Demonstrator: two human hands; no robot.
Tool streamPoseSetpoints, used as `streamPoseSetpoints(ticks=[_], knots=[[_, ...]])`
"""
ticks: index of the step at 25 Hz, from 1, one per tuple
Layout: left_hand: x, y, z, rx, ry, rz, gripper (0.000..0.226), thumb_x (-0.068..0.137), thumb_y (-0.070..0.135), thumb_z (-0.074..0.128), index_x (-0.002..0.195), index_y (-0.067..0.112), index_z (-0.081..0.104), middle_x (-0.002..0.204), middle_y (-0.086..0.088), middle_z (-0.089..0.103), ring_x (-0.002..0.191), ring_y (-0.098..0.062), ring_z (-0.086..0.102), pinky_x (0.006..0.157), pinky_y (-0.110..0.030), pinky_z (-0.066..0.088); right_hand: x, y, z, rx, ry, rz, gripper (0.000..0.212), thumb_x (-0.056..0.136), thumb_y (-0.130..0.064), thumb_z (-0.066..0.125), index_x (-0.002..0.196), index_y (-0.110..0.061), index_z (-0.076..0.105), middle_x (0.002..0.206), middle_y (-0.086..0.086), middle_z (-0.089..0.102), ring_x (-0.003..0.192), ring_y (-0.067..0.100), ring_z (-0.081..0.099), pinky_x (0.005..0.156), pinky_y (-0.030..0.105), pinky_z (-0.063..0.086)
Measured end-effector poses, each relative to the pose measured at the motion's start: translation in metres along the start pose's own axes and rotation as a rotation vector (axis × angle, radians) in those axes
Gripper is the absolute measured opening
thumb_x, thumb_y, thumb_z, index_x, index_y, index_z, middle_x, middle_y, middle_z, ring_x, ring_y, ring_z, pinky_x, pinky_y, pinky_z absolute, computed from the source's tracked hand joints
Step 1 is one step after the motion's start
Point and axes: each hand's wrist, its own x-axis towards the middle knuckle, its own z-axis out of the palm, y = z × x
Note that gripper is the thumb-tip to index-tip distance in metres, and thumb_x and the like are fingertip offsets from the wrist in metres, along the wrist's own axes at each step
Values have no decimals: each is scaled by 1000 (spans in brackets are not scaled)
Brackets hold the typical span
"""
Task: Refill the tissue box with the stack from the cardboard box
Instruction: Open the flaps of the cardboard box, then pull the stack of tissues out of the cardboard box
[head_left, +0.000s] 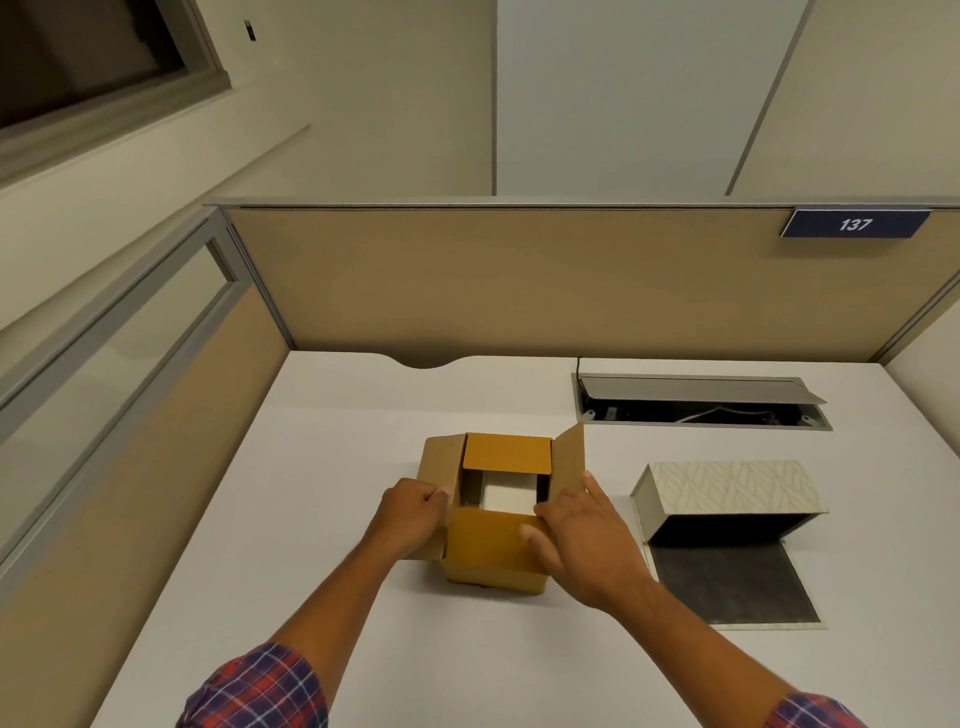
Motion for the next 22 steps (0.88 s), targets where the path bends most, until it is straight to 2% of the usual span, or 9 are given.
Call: streamPoseSetpoints(ticks=[3, 5, 7, 8, 9, 11, 14, 17, 22], knots=[[0, 1, 0, -115, -59, -32, 37, 97, 40, 62, 68, 20, 50, 70, -3, 51, 67, -19, 49, 66, -32, 41, -9, -8, -5, 49, 21, -98, 65, 106, -66, 16, 79, -28, 61, 76, -4, 62, 86, 13, 57, 128, 35, 15], [-2, 2, -2, -154, -142, -23, 34, 90, 44, 75, 75, 22, 53, 77, -1, 50, 72, -19, 51, 70, -33, 44, -15, -13, -5, 93, -105, -162, 64, 108, -60, 15, 69, -27, 53, 65, -2, 55, 72, 16, 52, 101, 26, 35], [-8, 3, -5, -96, -257, -38, 32, 81, 43, 86, 101, 27, 66, 105, 4, 62, 97, -20, 63, 84, -33, 51, -15, -16, 0, 114, -257, -157, 61, 107, -56, 19, 73, -23, 56, 67, 1, 57, 67, 18, 55, 78, 29, 37], [-9, 2, -7, -20, -318, -40, 65, 78, 41, 91, 134, 26, 62, 138, 1, 59, 127, -25, 60, 99, -36, 51, -12, -15, 4, 107, -299, -146, 56, 106, -53, 24, 79, -20, 61, 73, 3, 61, 70, 18, 58, 78, 32, 41], [-10, 0, -7, 54, -357, -45, 98, 75, 38, 93, 157, 21, 43, 165, -2, 38, 150, -29, 42, 114, -40, 44, -7, -15, 7, 94, -313, -128, 50, 105, -49, 30, 89, -18, 67, 83, 4, 65, 78, 20, 61, 83, 36, 46], [-16, -3, -4, 160, -393, 0, 125, 75, 34, 94, 168, 20, 13, 178, 0, 1, 163, -30, 15, 128, -44, 30, 4, -15, 10, 52, -299, -69, 43, 103, -45, 38, 115, -18, 69, 110, 4, 70, 101, 22, 64, 101, 42, 47], [-20, -9, 4, 256, -396, 59, 131, 77, 32, 93, 168, 22, -1, 177, 3, -15, 165, -27, 3, 131, -44, 25, 20, -13, 17, -11, -274, -13, 49, 102, -44, 43, 141, -16, 57, 142, 8, 62, 130, 28, 56, 119, 45, 35], [-22, -14, 12, 276, -342, 76, 132, 78, 30, 92, 168, 24, -4, 176, 5, -19, 165, -25, 3, 129, -41, 29, 36, -8, 25, -1, -230, 28, 72, 101, -44, 48, 162, -13, 26, 169, 13, 32, 155, 31, 30, 128, 46, 21], [-23, -24, 19, 215, -293, 101, 130, 77, 25, 93, 168, 25, -1, 175, 10, -18, 164, -24, 10, 126, -39, 37, 70, 2, 28, 58, -147, 110, 93, 98, -45, 54, 166, -18, -4, 177, 10, -1, 163, 31, 4, 129, 48, 15]])
